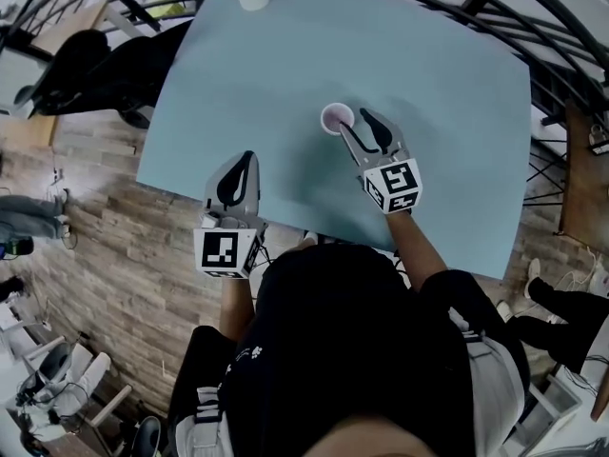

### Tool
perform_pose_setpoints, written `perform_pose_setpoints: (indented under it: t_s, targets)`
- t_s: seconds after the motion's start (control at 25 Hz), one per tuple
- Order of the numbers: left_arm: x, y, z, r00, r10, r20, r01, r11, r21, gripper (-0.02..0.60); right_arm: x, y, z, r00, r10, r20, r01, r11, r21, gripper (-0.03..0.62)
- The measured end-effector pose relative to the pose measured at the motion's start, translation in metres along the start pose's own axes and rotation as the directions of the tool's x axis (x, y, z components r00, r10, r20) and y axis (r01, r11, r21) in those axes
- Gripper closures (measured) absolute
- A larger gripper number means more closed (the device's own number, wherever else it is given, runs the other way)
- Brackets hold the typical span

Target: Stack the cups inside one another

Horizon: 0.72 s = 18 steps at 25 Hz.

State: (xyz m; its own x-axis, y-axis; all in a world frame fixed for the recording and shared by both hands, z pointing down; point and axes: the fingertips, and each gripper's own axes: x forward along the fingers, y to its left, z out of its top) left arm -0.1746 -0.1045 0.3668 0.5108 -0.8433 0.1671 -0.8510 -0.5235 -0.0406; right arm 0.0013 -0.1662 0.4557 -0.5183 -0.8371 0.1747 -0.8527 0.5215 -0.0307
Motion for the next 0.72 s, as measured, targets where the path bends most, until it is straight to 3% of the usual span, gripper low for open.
perform_pose_setpoints:
  t_s: [0.28,0.72]
  targets:
    - [0.03,-0.034,0.009,0.992,-0.121,0.026,0.121,0.993,0.013,0.589,-0.048,-0.022,0.026,0.993,-0.087,0.083,0.084,0.996,0.035,0.578]
    - [0.07,-0.095,0.019,0.955,-0.294,0.043,0.293,0.956,0.025,0.589,-0.114,-0.049,0.032,0.977,-0.196,0.09,0.189,0.979,0.081,0.588]
